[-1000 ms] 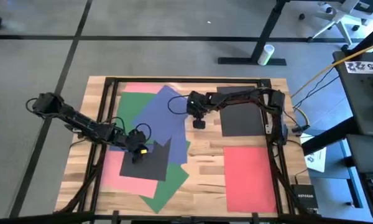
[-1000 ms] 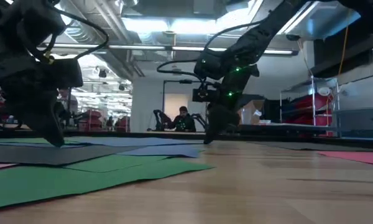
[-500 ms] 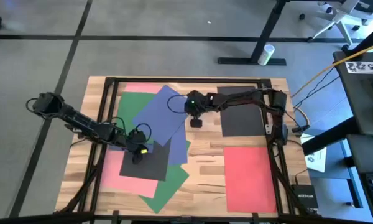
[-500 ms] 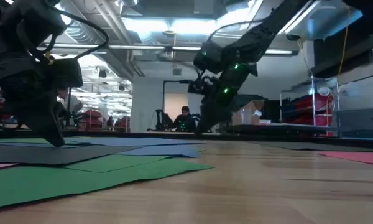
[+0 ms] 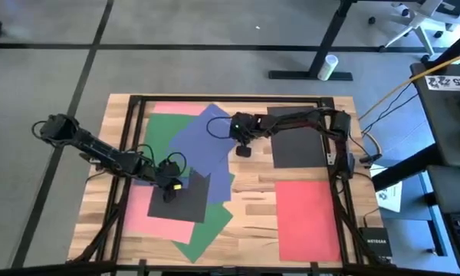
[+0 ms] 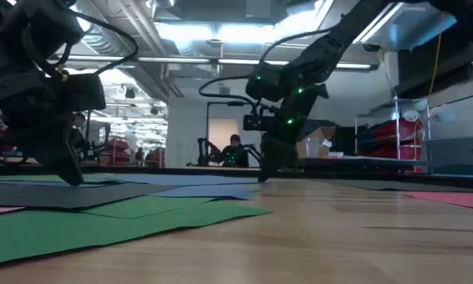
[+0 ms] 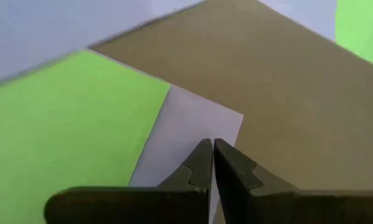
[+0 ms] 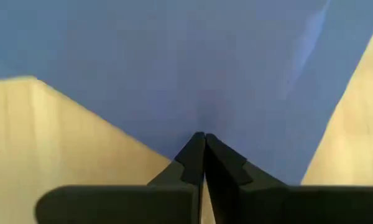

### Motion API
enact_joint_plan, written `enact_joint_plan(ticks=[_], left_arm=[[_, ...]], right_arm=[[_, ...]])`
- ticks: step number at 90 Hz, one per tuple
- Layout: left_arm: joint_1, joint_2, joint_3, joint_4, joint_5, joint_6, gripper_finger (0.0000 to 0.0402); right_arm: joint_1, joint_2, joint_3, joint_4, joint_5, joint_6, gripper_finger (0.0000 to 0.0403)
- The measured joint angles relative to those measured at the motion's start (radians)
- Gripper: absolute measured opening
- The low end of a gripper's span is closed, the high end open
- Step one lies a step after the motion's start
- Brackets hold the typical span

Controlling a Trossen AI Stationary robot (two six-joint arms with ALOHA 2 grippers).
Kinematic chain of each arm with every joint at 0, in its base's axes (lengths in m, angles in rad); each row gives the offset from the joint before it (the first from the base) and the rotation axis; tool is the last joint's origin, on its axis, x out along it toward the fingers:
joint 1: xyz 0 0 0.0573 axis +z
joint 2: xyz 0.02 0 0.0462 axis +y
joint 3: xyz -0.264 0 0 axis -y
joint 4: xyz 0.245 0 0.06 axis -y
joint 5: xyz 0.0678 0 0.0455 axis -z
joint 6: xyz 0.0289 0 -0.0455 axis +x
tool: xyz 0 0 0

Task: Organize paper
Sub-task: Move the blue paper to the top center of the table

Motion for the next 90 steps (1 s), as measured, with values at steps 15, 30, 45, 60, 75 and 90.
enact_joint_plan(ticks=[15, 30, 45, 60, 75, 90], left_arm=[[-0.001, 0.001, 0.0, -0.01, 0.0, -0.011, 0.0], [-0.002, 0.001, 0.0, -0.017, 0.0, -0.022, 0.0], [-0.002, 0.0, 0.0, -0.017, 0.0, -0.022, 0.0], [-0.002, 0.0, 0.0, -0.016, 0.0, -0.018, 0.0], [-0.002, 0.001, 0.0, -0.013, 0.0, -0.018, 0.0], [-0.002, 0.001, 0.0, -0.008, 0.0, -0.018, 0.0]], right_arm=[[0.001, -0.002, 0.0, -0.068, 0.045, 0.005, 0.0], [-0.013, -0.019, -0.006, -0.087, 0.109, 0.029, 0.0], [-0.008, -0.098, -0.018, -0.043, -0.04, 0.032, 0.0], [0.038, -0.15, -0.01, 0.096, -0.305, 0.086, 0.0], [0.141, -0.104, -0.013, 0.193, -0.353, 0.089, 0.0], [0.204, -0.046, -0.011, 0.311, -0.349, 0.122, 0.0]])
